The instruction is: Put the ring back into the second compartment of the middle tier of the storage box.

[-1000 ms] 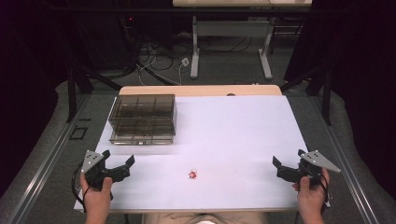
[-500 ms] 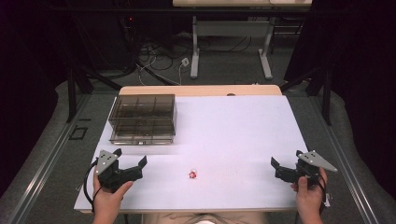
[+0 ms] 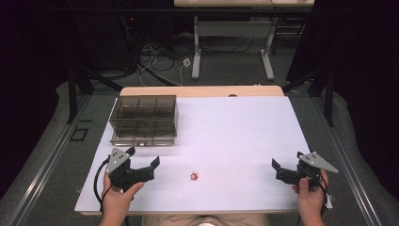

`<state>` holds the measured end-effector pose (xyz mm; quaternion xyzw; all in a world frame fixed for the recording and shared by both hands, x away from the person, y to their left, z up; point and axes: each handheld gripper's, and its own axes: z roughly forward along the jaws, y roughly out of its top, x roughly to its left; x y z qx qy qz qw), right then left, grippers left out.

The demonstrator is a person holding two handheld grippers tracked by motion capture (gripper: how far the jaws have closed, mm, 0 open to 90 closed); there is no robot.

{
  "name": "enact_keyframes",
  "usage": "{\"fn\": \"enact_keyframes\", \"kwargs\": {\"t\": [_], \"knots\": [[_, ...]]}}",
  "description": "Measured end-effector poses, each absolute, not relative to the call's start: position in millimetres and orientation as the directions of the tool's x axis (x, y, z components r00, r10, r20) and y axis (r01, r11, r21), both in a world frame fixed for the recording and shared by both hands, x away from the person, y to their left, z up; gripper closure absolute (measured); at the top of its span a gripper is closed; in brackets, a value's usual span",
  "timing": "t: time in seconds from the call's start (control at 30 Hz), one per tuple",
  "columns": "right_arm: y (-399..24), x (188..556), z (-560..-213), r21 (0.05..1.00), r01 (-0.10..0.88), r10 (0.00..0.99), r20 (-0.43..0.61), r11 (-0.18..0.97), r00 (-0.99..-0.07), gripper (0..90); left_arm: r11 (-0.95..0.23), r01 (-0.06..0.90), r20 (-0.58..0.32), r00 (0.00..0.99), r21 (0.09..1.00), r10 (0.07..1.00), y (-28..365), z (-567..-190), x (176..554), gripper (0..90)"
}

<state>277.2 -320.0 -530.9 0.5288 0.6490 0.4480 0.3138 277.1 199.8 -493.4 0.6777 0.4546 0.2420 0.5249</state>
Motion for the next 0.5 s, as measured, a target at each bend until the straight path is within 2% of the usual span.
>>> {"fn": "enact_keyframes", "kwargs": {"t": [0.23, 0.5], "knots": [[-320, 278, -531, 0.915, 0.401, 0.967, 0.059, 0.046, -0.246, 0.0, -0.034, 0.351, -0.152, 0.490, 0.936, 0.858, 190, -482, 278, 3.7], [-320, 278, -532, 0.911, 0.411, 0.967, 0.062, 0.046, -0.247, 0.0, -0.088, 0.342, -0.103, 0.503, 0.936, 0.858, 171, -477, 283, 11.9]]}}
